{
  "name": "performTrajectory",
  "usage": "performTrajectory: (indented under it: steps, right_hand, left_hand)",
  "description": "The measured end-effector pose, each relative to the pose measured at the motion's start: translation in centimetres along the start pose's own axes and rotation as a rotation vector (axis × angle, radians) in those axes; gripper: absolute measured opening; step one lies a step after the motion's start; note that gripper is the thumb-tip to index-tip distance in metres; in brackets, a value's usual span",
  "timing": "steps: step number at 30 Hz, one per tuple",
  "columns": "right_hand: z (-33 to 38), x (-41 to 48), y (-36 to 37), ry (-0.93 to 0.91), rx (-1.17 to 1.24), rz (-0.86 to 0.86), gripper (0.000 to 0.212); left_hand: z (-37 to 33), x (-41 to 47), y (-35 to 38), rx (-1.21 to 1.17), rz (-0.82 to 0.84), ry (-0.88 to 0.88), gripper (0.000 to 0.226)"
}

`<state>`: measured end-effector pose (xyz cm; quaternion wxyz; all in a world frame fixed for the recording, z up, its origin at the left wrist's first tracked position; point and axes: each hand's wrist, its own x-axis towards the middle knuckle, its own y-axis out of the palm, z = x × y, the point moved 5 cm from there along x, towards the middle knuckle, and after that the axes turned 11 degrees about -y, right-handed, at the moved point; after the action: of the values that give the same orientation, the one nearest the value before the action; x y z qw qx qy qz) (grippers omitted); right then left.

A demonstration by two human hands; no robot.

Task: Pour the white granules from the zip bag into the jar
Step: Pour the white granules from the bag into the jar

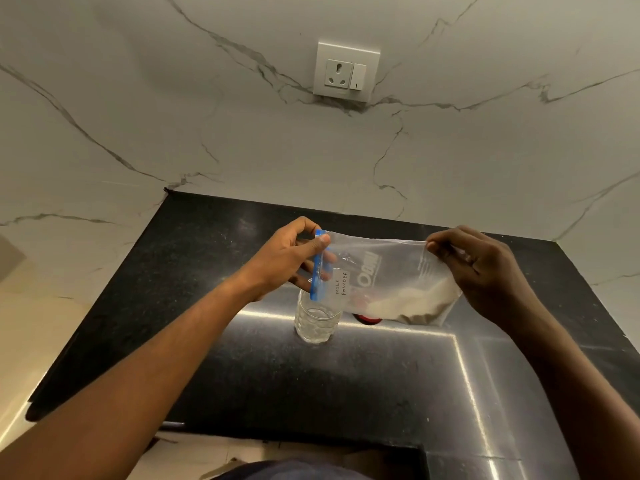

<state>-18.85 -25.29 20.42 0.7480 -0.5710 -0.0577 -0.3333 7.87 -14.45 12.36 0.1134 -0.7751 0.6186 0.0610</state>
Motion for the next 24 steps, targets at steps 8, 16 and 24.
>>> performTrajectory:
  steps: [8, 16, 24]
  right_hand:
    - [2.6, 2.0, -0.6, -0.003, 0.020, 0.016, 0.013]
    - [5.4, 3.7, -1.0, -0.004, 0.063, 0.025, 0.012]
    - [6.8, 5.0, -0.9, -0.025, 0.038, 0.075, 0.012]
  left_hand:
    - [1.0, 0.2, -0.9, 0.047, -0.019, -0.014, 0.026]
    - [1.4, 0.1, -1.8, 0.048, -0.023, -0.014, 0.021]
    - [2.3, 0.1, -2.2, 0.060, -0.043, -0.023, 0.020]
